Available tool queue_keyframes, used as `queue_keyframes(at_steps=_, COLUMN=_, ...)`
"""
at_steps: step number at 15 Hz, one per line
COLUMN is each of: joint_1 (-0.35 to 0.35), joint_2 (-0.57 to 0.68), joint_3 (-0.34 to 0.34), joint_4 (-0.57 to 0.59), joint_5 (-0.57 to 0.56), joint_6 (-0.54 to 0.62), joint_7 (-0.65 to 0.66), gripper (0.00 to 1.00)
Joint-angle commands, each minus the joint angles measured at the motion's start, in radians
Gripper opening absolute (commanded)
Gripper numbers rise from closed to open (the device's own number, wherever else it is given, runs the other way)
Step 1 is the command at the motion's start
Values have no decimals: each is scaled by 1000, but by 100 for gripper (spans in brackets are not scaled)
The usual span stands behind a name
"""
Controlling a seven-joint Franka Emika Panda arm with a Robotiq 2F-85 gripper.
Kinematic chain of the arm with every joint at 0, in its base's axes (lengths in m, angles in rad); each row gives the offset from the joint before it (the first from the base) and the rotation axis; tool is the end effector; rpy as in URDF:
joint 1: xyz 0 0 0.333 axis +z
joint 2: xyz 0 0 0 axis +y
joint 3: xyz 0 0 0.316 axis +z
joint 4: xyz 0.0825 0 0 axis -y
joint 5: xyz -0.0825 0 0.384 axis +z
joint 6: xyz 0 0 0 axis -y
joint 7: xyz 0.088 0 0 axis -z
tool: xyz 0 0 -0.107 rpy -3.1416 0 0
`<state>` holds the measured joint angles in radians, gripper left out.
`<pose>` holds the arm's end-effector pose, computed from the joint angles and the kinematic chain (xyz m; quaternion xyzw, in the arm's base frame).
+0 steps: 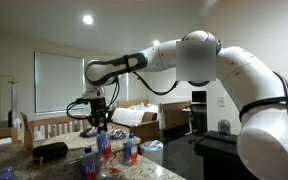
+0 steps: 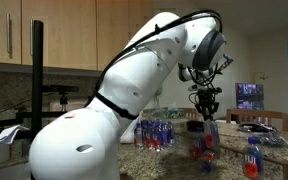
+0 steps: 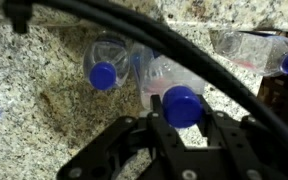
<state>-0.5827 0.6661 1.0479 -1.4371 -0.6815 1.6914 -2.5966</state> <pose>0.6699 0.1049 0.4331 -0.0212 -0.9976 0.0645 0.0104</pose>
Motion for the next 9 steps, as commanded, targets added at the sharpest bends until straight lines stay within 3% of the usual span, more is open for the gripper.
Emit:
queue_keyframes(at_steps=1, joint_1=26, joint_2=28, joint_3=-23, joint_4=70, joint_5=-11, joint_6=-25, joint_7=-10, gripper=13)
queue_keyframes(at_steps=9, joint_1=63, joint_2=76, joint_3=-92, joint_4=145, joint_5=0, joint_6=-71, joint_7=2, gripper=13)
